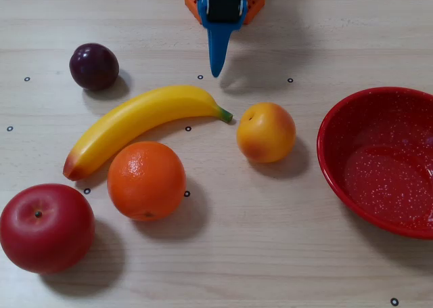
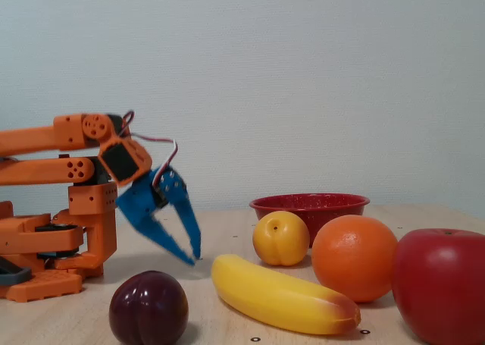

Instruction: Put plum in the red bowl.

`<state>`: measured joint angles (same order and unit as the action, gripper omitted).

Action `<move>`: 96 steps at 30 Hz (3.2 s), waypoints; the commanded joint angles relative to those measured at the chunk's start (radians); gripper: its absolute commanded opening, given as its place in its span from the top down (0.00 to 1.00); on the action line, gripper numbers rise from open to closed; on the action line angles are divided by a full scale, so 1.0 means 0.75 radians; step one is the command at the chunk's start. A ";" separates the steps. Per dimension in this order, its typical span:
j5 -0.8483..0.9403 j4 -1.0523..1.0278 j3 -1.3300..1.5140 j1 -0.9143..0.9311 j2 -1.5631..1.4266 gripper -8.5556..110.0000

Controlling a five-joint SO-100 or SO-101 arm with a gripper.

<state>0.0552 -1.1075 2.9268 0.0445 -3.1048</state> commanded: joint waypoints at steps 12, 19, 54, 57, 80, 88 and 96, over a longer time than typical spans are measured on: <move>0.170 -0.082 -0.575 0.137 0.413 0.93; 0.233 -0.219 -0.808 0.235 0.646 0.93; 0.636 -0.434 -1.681 0.757 1.419 0.93; 0.636 -0.481 -1.720 0.769 1.430 0.93; 0.916 -0.679 -1.814 1.113 1.516 0.87; 0.955 -0.767 -1.800 1.268 1.520 0.84; 1.019 -0.804 -1.708 1.358 1.518 0.75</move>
<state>0.7977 -1.7012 1.6674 1.0293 -1.9497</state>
